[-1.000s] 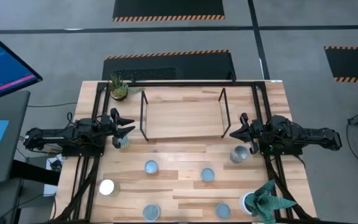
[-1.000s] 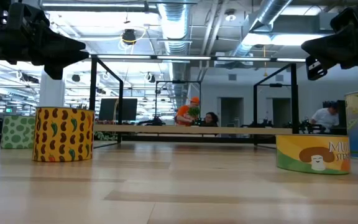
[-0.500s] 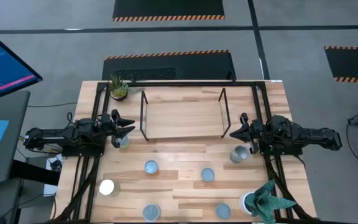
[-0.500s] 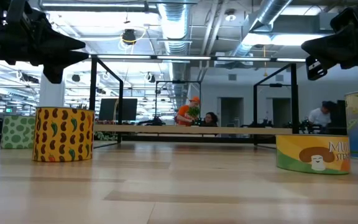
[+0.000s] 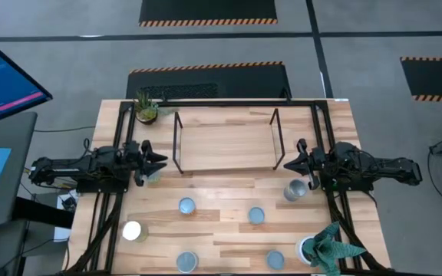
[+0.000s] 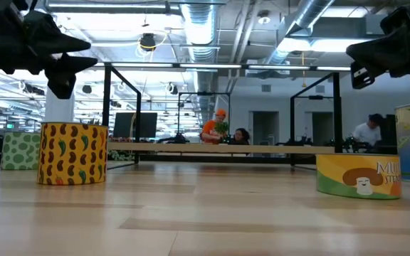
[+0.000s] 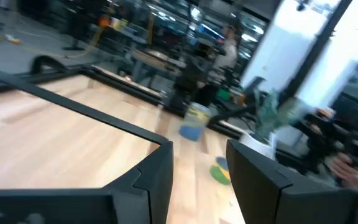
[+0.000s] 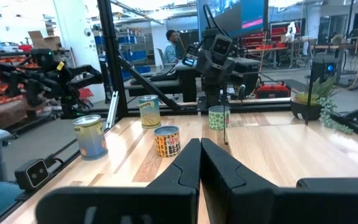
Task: Pick and place cans onto a shelf
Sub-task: Put the canned peas on the shelf
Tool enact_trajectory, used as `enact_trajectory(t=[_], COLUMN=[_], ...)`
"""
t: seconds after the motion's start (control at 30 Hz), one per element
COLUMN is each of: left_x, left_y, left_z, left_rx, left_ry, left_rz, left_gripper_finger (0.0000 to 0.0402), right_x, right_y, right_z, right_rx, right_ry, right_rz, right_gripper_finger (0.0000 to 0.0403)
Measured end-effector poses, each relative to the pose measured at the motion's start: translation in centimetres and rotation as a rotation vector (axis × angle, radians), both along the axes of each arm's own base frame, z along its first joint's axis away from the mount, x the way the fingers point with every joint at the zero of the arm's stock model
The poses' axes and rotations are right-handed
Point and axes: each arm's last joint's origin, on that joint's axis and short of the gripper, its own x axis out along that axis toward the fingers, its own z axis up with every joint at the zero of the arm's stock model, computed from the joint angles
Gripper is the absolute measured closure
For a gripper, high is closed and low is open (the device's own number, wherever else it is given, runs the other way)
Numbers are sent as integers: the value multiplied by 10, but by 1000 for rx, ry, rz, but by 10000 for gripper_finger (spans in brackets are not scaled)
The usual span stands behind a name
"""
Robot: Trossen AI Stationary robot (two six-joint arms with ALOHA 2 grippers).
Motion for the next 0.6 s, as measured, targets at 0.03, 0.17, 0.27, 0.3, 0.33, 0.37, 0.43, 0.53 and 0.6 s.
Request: enact_trajectory(t=[0.03, 0.17, 0.27, 0.3, 0.33, 0.37, 0.43, 0.53, 0.6], left_x=[0, 0, 0, 0, 0, 0, 0, -1, -2], left_y=[1, 1, 1, 1, 1, 1, 1, 1, 1], left_z=[0, 0, 0, 0, 0, 1, 3, 10, 17], left_rx=[-8, 16, 56, 69, 80, 93, 123, 187, 236], left_ry=[0, -3, 1, 2, 4, 3, -17, -87, -149], left_rz=[21, 52, 53, 53, 53, 54, 57, 67, 79], left_gripper_finger=[262, 262, 262, 262, 262, 262, 262, 262, 262], right_x=[0, 0, 0, 0, 0, 0, -1, -2, -3], right_y=[0, -1, -1, -1, -1, -1, -1, -1, -1], right_z=[0, -1, -2, -2, -1, 0, 6, 14, 18], right_rx=[-15, -9, -5, -5, -5, -6, -12, -22, -26], right_ry=[-3, 13, 18, 17, 13, 0, -63, -145, -193], right_rz=[-3, -39, -46, -46, -46, -44, -44, -46, -45], right_gripper_finger=[368, 368, 368, 368, 368, 368, 368, 368, 368])
